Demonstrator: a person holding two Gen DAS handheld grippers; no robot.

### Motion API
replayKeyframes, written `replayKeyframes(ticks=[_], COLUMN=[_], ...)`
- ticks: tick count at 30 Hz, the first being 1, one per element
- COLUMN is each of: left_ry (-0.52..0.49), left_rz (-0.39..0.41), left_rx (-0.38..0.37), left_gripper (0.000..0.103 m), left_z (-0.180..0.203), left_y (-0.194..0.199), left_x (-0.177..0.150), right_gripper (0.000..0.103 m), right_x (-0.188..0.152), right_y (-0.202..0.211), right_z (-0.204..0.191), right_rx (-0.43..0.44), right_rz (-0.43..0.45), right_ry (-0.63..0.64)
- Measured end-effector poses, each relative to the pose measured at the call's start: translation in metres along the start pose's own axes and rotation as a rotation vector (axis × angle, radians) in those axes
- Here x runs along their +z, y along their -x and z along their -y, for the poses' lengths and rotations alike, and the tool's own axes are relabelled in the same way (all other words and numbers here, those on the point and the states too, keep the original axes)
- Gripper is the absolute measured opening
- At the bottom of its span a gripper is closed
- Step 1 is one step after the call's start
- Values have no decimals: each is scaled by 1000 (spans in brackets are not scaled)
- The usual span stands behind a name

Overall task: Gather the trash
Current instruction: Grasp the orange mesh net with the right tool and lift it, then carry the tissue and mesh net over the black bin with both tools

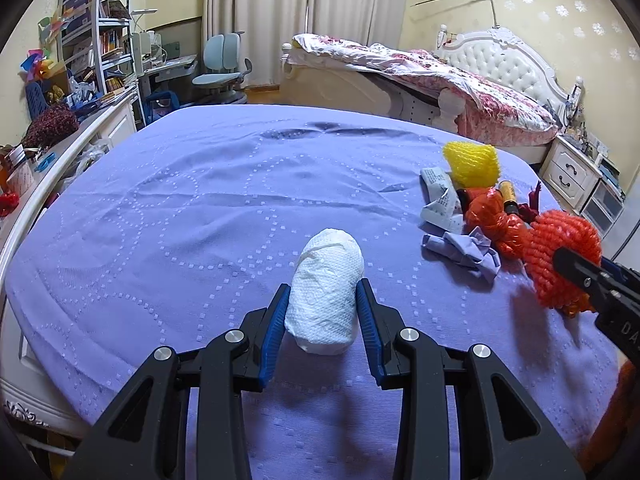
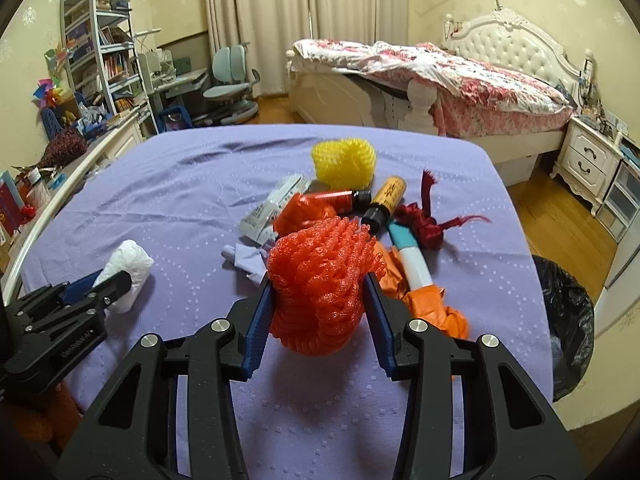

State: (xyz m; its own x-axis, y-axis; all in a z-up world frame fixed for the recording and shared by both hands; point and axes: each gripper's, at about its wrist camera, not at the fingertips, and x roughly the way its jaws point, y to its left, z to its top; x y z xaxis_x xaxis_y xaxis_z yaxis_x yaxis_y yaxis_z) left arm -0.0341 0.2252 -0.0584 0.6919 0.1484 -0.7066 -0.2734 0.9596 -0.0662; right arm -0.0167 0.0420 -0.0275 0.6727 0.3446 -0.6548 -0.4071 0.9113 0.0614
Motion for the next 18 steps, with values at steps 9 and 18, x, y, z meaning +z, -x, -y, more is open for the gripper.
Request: replayKeyframes(ticks=[9, 18], left_ry=[-25, -67], left_rz=[24, 59], left_rx=[-36, -117], left_gripper=[36, 36], left_z=[27, 71], left_y=[13, 27], left_x=[4, 7], right_gripper=[43, 43], right_x=[7, -4], right_y=[37, 58], right_z=[29, 74], right_rx=[-28, -82], right_rz=[76, 87], right_ry=[-13, -67])
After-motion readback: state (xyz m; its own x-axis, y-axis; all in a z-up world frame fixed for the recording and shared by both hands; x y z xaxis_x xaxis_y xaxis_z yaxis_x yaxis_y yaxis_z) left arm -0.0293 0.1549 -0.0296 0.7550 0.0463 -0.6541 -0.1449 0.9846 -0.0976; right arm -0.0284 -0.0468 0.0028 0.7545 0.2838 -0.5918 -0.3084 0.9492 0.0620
